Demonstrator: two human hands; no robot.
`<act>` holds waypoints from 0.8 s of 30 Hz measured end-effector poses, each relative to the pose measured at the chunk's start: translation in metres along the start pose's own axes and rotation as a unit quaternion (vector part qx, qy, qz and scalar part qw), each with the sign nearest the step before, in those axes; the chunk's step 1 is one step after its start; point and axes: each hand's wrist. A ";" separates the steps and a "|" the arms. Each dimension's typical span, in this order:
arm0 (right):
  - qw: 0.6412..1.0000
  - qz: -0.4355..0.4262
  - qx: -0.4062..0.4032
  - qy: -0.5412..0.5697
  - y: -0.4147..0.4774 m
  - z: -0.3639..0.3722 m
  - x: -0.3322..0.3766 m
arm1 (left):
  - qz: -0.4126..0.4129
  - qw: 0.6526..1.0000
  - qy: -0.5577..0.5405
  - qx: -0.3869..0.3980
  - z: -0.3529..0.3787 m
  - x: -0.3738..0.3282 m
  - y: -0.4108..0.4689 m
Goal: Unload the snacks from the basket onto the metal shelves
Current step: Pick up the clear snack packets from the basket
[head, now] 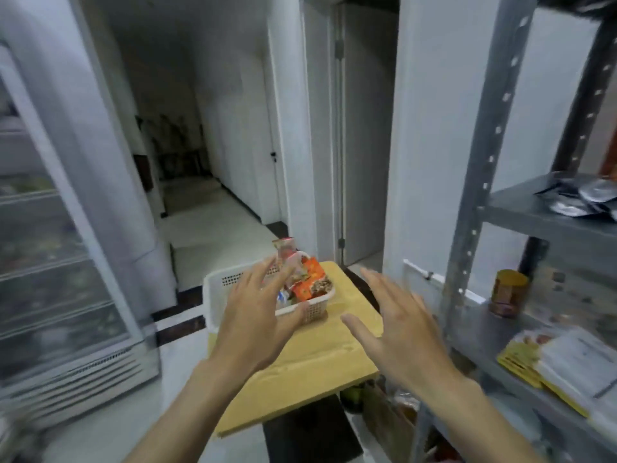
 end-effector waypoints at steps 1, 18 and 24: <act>1.000 -0.005 0.016 0.010 0.009 0.015 0.009 | -0.016 1.000 -0.001 0.007 0.001 0.021 -0.005; 0.969 0.088 0.104 0.207 0.259 0.234 -0.028 | -0.138 0.976 -0.147 0.083 0.112 0.237 0.126; 0.945 0.182 0.154 0.222 0.359 0.308 -0.078 | -0.155 0.963 -0.187 0.115 0.169 0.285 0.212</act>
Point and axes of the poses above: each hand's wrist, its own y-axis towards the middle knuckle, its own z-axis out of the palm, x = y × z, and after that the axes turned 9 degrees about x, right-handed
